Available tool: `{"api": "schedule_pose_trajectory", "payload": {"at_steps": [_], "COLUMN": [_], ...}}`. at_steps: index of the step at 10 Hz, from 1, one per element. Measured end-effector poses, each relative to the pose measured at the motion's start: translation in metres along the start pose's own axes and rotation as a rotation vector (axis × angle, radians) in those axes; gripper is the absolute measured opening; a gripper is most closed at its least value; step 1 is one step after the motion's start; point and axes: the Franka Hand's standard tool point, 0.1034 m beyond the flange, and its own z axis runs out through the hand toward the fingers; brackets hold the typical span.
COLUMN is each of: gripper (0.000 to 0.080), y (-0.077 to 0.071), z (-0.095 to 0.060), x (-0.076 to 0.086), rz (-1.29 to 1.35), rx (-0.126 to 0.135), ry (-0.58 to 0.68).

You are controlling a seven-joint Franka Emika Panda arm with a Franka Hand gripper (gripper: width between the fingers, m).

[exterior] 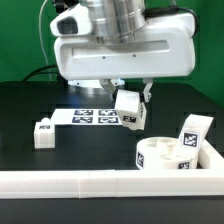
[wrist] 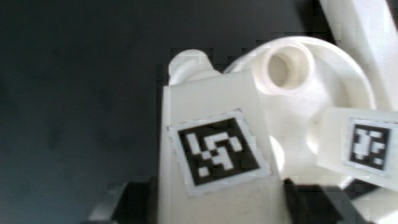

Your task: Assemble stool

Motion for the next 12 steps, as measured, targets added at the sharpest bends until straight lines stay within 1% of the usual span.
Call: {"api": "schedule_pose_trajectory", "payload": {"at_steps": [2,3,4,6,7,8,9,10,11,12], "gripper": [0.0325,0.0325,0.0325,0.0327,0.0327,0.0327,0.0327,0.0327,0.0327,0.0327], "y": [-0.016,-0.02,-0.02,-0.023,-0.025,-0.027,-0.032,-0.03,-0.028,-0.022], "z": [-0.011,-0.013,-0.012,-0.01,-0.008,-0.006,-0.004,-0.001,-0.006,-0.012], "x": [0.002,0.008,0.012,0.014,0.012,0.008,0.006,0.005,0.008,0.01], "rz": [-0.03,-0.036,-0.042,-0.058,-0.076,-0.07,-0.076,-0.083,-0.098,-0.138], "rx": [0.013,0.017,0.018,0.019,0.02,0.025,0.028,0.021,0.018,0.008], "ry": [0.15,0.216,0.304,0.432,0.54,0.59,0.641,0.616,0.637,0.681]}}
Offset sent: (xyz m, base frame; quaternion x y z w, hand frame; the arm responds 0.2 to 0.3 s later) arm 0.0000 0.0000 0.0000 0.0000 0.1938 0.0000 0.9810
